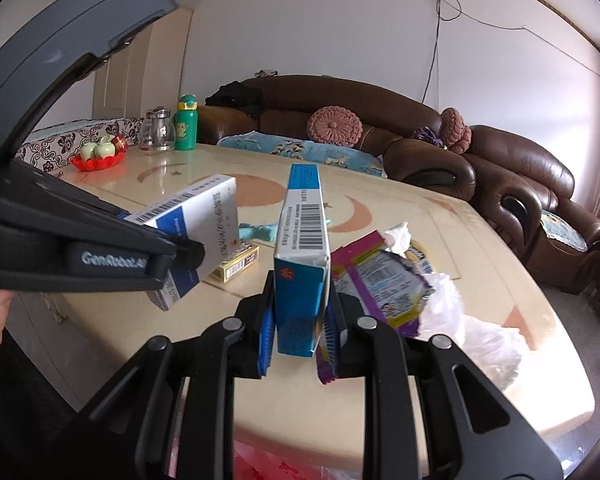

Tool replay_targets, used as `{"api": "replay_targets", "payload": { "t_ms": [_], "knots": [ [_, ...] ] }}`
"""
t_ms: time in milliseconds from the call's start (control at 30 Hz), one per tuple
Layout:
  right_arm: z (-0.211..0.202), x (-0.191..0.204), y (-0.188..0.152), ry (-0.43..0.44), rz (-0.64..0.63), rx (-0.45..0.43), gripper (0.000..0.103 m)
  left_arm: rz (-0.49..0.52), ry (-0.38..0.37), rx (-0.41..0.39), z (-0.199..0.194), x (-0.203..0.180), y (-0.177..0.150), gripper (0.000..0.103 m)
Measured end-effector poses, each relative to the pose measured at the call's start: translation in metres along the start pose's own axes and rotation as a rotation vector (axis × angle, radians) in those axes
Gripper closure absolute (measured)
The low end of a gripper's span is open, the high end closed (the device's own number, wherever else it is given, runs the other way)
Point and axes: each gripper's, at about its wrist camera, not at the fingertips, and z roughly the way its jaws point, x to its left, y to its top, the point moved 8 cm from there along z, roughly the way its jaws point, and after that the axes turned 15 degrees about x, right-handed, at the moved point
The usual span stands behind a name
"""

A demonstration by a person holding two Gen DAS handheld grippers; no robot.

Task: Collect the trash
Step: 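Carry both boxes down over the pink trash bin with both grippers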

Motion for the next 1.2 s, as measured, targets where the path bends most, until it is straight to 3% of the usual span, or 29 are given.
{"api": "replay_targets", "payload": {
  "t_ms": [533, 933, 1200],
  "knots": [
    [-0.094, -0.001, 0.012, -0.051, -0.009, -0.072, 0.081, -0.005, -0.021, -0.078, -0.074, -0.016, -0.035, 0.083],
    [-0.150, -0.003, -0.018, -0.080, -0.009, -0.050, 0.081, 0.022, -0.040, -0.070, -0.098, -0.035, -0.080, 0.083],
    [-0.167, 0.002, -0.053, -0.076, -0.024, 0.021, 0.081, 0.063, -0.053, -0.033, -0.094, -0.055, -0.112, 0.083]
  ]
}}
